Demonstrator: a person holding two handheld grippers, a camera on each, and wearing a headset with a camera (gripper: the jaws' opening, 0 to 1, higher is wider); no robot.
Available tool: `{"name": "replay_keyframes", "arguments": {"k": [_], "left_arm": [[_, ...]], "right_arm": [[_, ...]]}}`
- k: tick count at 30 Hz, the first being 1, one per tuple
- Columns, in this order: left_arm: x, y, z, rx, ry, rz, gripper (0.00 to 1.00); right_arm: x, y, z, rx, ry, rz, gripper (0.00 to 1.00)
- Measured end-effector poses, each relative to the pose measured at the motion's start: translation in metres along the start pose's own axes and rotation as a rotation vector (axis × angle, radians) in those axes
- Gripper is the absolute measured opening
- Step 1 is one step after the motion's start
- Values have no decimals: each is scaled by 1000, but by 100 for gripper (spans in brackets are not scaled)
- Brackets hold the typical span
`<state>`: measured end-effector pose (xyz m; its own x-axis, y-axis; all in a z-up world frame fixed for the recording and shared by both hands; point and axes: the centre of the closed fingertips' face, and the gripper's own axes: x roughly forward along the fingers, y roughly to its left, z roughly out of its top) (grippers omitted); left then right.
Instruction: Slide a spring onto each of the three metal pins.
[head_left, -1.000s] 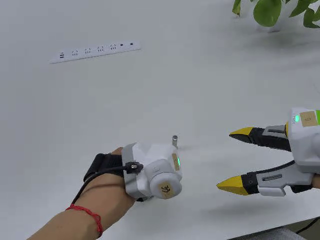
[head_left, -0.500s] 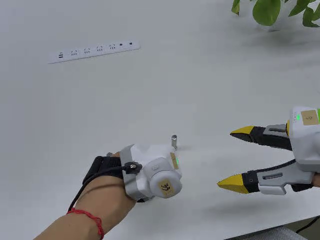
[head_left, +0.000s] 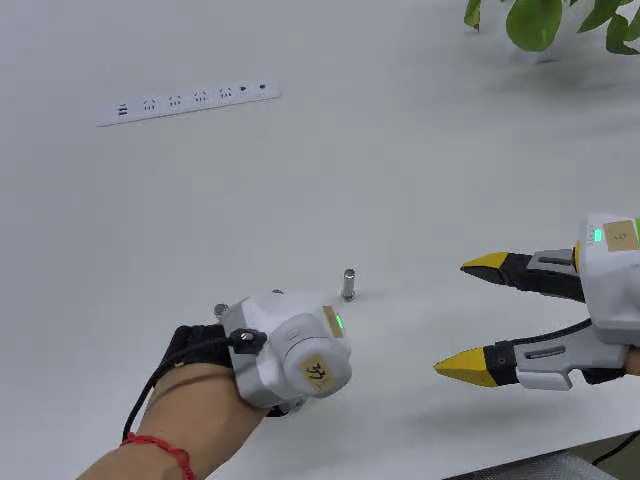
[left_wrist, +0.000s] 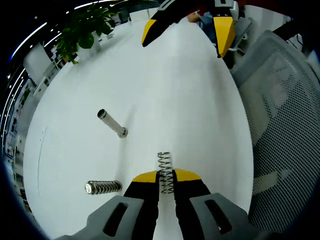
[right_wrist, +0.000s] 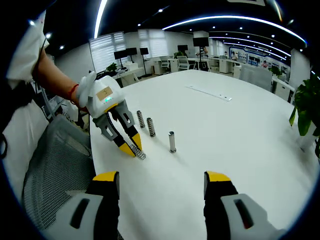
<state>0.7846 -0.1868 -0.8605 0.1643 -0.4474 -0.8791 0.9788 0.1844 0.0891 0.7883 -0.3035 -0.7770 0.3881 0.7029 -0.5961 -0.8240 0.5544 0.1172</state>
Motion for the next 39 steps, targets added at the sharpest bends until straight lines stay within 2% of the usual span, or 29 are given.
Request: {"name": "replay_keyframes", "arguments": {"k": [3, 14, 20, 24, 30, 39], "left_arm": [[-2, -1, -3, -36, -12, -5, 11], [-2, -2, -4, -13, -23, -15, 12], [-2, -4, -4, -22, -40, -19, 19], [-3, -4, -5, -23, -42, -19, 19], [-6, 2, -12, -40, -44, -2, 18], [-8, 4, -21, -52, -35, 5, 16]], "right_arm": [[1, 1, 0, 2, 0, 0, 69], [1, 1, 1, 0, 1, -1, 69], [1, 2, 2, 1, 2, -2, 69], [1, 3, 2, 0, 1, -1, 69], [2, 2, 2, 1, 1, -1, 69], [1, 1, 0, -2, 6, 2, 69]]}}
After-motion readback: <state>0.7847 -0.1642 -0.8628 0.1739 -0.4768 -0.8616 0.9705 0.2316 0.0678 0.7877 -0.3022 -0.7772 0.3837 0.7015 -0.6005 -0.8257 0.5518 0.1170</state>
